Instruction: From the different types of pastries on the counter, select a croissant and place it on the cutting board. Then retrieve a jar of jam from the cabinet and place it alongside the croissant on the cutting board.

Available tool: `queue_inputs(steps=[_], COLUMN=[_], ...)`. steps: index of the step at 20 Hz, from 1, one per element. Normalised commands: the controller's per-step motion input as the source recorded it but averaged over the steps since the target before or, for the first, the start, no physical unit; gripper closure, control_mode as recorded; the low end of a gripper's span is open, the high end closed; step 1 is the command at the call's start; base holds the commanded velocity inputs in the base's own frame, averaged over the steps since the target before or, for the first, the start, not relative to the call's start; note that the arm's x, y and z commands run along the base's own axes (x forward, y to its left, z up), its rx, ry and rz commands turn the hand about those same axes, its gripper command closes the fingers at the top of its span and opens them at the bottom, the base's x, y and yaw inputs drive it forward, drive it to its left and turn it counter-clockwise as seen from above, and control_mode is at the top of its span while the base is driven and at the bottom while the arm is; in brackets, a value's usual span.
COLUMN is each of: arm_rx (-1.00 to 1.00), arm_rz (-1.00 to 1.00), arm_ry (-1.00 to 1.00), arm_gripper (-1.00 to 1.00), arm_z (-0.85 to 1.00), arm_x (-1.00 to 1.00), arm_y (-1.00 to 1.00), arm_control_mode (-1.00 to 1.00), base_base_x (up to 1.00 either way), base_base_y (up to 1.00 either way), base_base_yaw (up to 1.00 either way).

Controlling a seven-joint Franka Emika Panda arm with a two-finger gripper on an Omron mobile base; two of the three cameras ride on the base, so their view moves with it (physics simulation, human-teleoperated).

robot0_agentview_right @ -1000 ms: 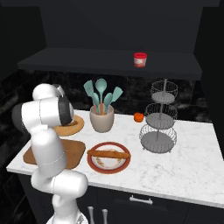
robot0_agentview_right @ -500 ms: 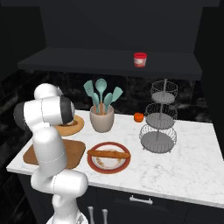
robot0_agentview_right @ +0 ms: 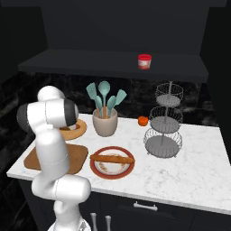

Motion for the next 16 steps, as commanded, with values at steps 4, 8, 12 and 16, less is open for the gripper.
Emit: queue_inputs(steps=[4, 8, 12, 16], arm_rx=[0.00, 0.00, 0.00, 0.00], arm_rz=[0.00, 0.00, 0.00, 0.00], arm_ry=[0.01, 0.03, 0.00, 0.00], arm_gripper=[-1.00, -1.00, -1.00, -1.00], arm_z=[0.00, -0.03, -0.02, -0.21], arm_x=[0.09, 0.46, 0.22, 0.01], arm_y=[0.00, 0.00, 0.00, 0.00], arm_control_mode=[-1.00, -1.00, -1.00, -1.00], base_base_x=[0.00, 0.00, 0.00, 0.00], base_base_y=[0.00, 0.00, 0.00, 0.00], base_base_yaw=[0.00, 0.00, 0.00, 0.00])
